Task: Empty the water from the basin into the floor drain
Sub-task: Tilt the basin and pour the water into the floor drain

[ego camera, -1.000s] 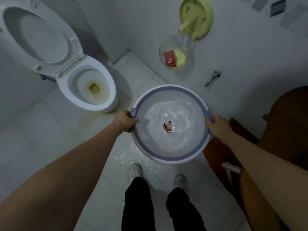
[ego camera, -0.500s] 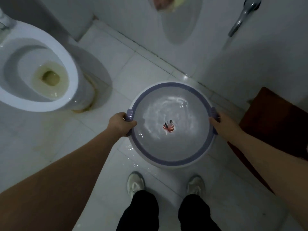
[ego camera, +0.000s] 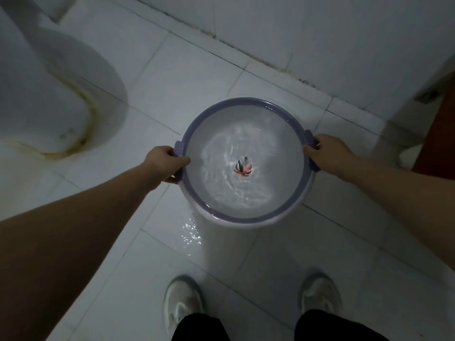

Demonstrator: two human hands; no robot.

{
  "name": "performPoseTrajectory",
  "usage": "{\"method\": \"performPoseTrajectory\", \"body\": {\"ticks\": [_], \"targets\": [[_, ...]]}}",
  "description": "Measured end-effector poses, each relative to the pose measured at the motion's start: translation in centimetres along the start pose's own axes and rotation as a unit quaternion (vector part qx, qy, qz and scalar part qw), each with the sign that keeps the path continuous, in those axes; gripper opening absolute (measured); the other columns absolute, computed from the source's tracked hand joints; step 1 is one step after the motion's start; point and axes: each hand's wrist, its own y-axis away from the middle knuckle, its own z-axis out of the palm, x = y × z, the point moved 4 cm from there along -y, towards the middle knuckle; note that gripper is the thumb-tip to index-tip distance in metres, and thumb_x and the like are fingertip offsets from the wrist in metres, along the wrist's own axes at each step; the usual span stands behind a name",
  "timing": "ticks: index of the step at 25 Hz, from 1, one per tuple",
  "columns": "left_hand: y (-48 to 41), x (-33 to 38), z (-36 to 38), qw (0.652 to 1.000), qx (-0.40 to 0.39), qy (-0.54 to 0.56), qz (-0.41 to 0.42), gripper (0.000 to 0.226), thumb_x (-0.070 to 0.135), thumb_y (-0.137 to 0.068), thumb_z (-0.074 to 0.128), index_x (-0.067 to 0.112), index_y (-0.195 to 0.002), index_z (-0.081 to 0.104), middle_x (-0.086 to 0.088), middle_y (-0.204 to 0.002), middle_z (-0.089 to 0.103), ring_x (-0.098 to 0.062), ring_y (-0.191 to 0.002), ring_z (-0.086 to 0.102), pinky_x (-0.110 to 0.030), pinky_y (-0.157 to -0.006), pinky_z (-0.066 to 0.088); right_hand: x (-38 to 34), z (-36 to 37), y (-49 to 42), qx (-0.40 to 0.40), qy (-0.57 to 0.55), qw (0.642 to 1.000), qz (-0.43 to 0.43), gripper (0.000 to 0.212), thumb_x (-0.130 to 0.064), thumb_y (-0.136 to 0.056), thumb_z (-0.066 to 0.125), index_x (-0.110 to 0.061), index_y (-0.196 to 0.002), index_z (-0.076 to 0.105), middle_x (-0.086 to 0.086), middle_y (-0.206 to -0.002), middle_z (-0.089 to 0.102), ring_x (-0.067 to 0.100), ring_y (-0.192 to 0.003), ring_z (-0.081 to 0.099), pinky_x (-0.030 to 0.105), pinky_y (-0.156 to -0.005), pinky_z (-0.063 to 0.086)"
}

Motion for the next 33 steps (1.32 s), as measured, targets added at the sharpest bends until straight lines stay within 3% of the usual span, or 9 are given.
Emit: {"method": "performPoseTrajectory", "body": {"ticks": [2,5,9,12,16,27,33], "targets": [[-1.8,-0.7,1.1,1.0,0.009,0.001,0.018,0.022,0.02,-0.086,0.07,0.005,-0.099,0.062,-0.01,-0.088,0.067,-0.024,-0.072,0.069,-0.028,-0.047,0.058,0.8,1.0,-1.7,0.009,0.007,1.0,-0.009,0.026,-0.029,-0.096,0.053,-0.003,-0.096,0.058,0.011,-0.084,0.057,0.02,-0.067,0.052,0.025,-0.049,0.035],[-3.7,-0.9,1.9,0.998,0.037,0.019,0.049,0.024,0.02,-0.083,0.068,-0.002,-0.095,0.064,-0.012,-0.078,0.067,-0.024,-0.063,0.069,-0.033,-0.054,0.061,1.6,1.9,-3.8,0.009,-0.018,1.0,-0.002,0.022,-0.029,-0.095,0.054,-0.008,-0.093,0.056,0.005,-0.077,0.056,0.016,-0.063,0.055,0.021,-0.044,0.039],[-5.2,-0.1,2.4,0.995,0.05,0.005,0.086,0.025,0.021,-0.081,0.068,-0.002,-0.09,0.066,-0.015,-0.077,0.069,-0.024,-0.06,0.069,-0.025,-0.043,0.055,2.5,2.3,-5.3,0.006,-0.067,0.998,0.009,0.022,-0.026,-0.095,0.055,-0.007,-0.084,0.057,0.012,-0.08,0.062,0.022,-0.065,0.062,0.026,-0.047,0.049],[-5.8,1.0,2.4,0.994,0.054,0.002,0.098,0.026,0.018,-0.08,0.068,-0.005,-0.092,0.066,-0.018,-0.08,0.07,-0.025,-0.059,0.069,-0.024,-0.041,0.054,2.6,2.1,-5.8,0.015,-0.079,0.997,0.019,0.022,-0.025,-0.096,0.054,-0.004,-0.09,0.058,0.011,-0.076,0.06,0.022,-0.062,0.061,0.026,-0.043,0.047],[-6.1,2.2,3.0,0.994,0.052,-0.01,0.101,0.028,0.019,-0.081,0.067,-0.006,-0.095,0.066,-0.02,-0.085,0.071,-0.027,-0.062,0.069,-0.025,-0.041,0.055,2.6,1.4,-6.0,0.003,-0.071,0.997,0.035,0.025,-0.025,-0.098,0.051,-0.001,-0.096,0.058,0.01,-0.075,0.06,0.022,-0.062,0.061,0.024,-0.042,0.045],[-7.1,1.8,4.4,0.995,0.044,-0.013,0.09,0.026,0.014,-0.079,0.067,-0.006,-0.096,0.065,-0.016,-0.077,0.07,-0.022,-0.052,0.069,-0.024,-0.04,0.054,3.7,1.9,-7.5,-0.009,-0.07,0.996,0.049,0.021,-0.024,-0.098,0.052,-0.003,-0.1,0.055,0.012,-0.079,0.062,0.025,-0.065,0.064,0.028,-0.046,0.049],[-7.7,1.2,4.5,0.996,0.035,-0.014,0.085,0.031,0.018,-0.086,0.069,-0.003,-0.107,0.061,-0.015,-0.083,0.069,-0.024,-0.062,0.07,-0.026,-0.042,0.057,3.7,2.3,-8.1,-0.017,-0.069,0.997,0.037,0.024,-0.023,-0.098,0.052,0.0,-0.104,0.056,0.012,-0.078,0.062,0.026,-0.065,0.064,0.029,-0.048,0.05]]}}
